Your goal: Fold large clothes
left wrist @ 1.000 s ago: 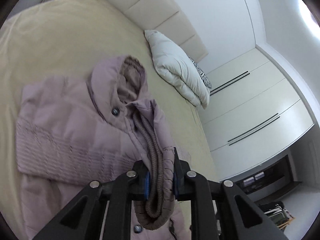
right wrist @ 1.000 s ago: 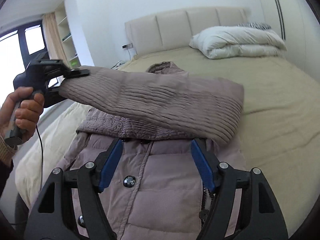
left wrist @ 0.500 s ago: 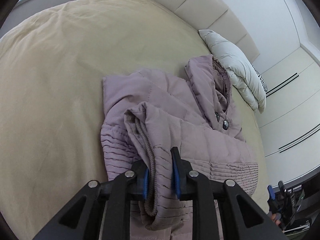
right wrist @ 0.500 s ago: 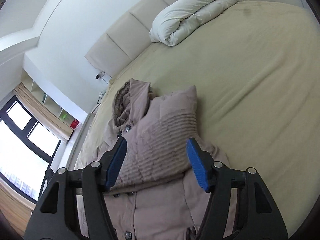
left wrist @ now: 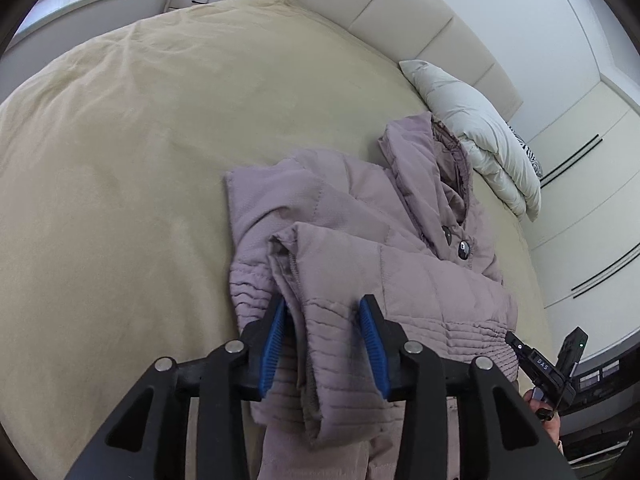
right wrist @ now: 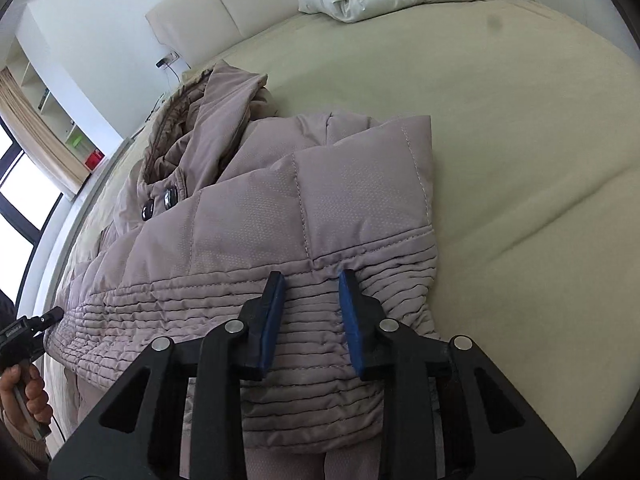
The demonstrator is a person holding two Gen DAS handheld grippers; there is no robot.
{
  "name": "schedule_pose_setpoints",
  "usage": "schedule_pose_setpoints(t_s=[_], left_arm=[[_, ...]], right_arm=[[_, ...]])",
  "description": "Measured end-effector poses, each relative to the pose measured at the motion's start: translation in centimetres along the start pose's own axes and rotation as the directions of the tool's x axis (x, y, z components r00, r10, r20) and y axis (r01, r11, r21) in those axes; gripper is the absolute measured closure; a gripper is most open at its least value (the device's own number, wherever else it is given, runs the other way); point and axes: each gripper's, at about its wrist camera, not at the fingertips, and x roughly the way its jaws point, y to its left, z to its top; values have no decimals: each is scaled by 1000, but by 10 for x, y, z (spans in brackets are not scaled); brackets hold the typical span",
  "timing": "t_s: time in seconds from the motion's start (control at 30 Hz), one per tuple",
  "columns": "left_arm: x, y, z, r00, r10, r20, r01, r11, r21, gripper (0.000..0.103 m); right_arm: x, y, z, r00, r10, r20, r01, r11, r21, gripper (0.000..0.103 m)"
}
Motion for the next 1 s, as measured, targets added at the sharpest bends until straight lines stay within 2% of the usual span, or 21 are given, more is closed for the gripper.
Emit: schedule_pose_setpoints(t_s=[0.03, 0.1, 0.13, 0.2, 0.27, 0.3, 0.33, 0.37, 0.4, 0.43, 0.5, 0.57, 0.6, 0.63, 0.67, 0.7, 0.77, 0.8, 0.87, 0.93, 1.0], left_arm=[[-14, -2, -1, 998, 48, 43, -49, 999, 10, 61], [-40, -19, -1, 977, 141, 160, -153, 986, 66, 60], [-45, -33, 0, 969, 151, 197, -174, 979, 103, 60], [-36, -70, 3, 975, 112, 191, -154, 963, 222, 60], [-13, -100, -1, 980, 104, 171, -156, 932, 328, 60], [3, -109, -4, 980, 122, 156, -172, 916, 364, 60], [26, -113, -7, 981, 150, 125, -187, 904, 384, 60], [48, -110, -11, 981, 178, 76, -194, 902, 386, 60], [66, -104, -15, 978, 202, 53, -206, 899, 387, 59], [73, -101, -20, 974, 211, 80, -225, 888, 402, 59], [71, -102, -24, 971, 215, 102, -237, 873, 427, 59], [55, -103, -19, 976, 193, 98, -216, 887, 407, 59], [45, -105, -16, 977, 177, 121, -211, 893, 398, 58], [34, -107, -12, 972, 165, 167, -219, 890, 400, 55], [29, -111, -8, 965, 165, 203, -236, 884, 403, 46], [28, -113, -3, 963, 160, 219, -238, 885, 401, 41], [39, -119, 5, 969, 159, 187, -224, 887, 403, 41], [46, -122, 9, 972, 165, 166, -220, 885, 410, 41], [55, -136, 14, 970, 176, 169, -234, 868, 438, 41], [63, -156, 22, 965, 178, 190, -248, 853, 460, 38], [77, -173, 36, 965, 181, 192, -251, 850, 463, 26]], right_arm=[[-10, 3, 4, 1000, -1, 14, 1, 1000, 6, 77], [-39, 12, 13, 993, 43, 114, -41, 999, -13, 77], [-49, 20, 17, 987, 35, 158, -30, 999, -37, 77], [-49, 37, 31, 982, -7, 188, 26, 995, -97, 77], [-30, 49, 40, 983, -80, 165, 105, 983, -149, 75], [-10, 51, 41, 979, -154, 131, 176, 969, -174, 75], [15, 45, 36, 973, -224, 62, 232, 954, -188, 75], [38, 36, 28, 973, -231, 0, 226, 955, -192, 75], [41, 29, 20, 977, -213, 34, 215, 958, -191, 75], [37, 27, 16, 979, -193, 71, 203, 961, -189, 75], [33, 31, 19, 980, -192, 54, 199, 962, -189, 75], [18, 33, 26, 978, -205, 37, 208, 966, -154, 74], [3, 38, 29, 980, -185, 71, 193, 973, -127, 74], [-13, 43, 29, 982, -136, 129, 152, 980, -126, 74], [-23, 48, 23, 978, -109, 176, 134, 982, -134, 74], [-27, 52, 18, 973, -113, 203, 142, 981, -135, 73], [-2, 57, 1, 980, -150, 128, 172, 968, -183, 47], [16, 59, -13, 979, -189, 75, 202, 949, -243, 48], [20, 65, -20, 970, -205, 132, 235, 930, -283, 47], [18, 61, -13, 978, -171, 122, 197, 948, -249, 47], [14, 42, -11, 985, -50, 166, 74, 987, -145, 46]])
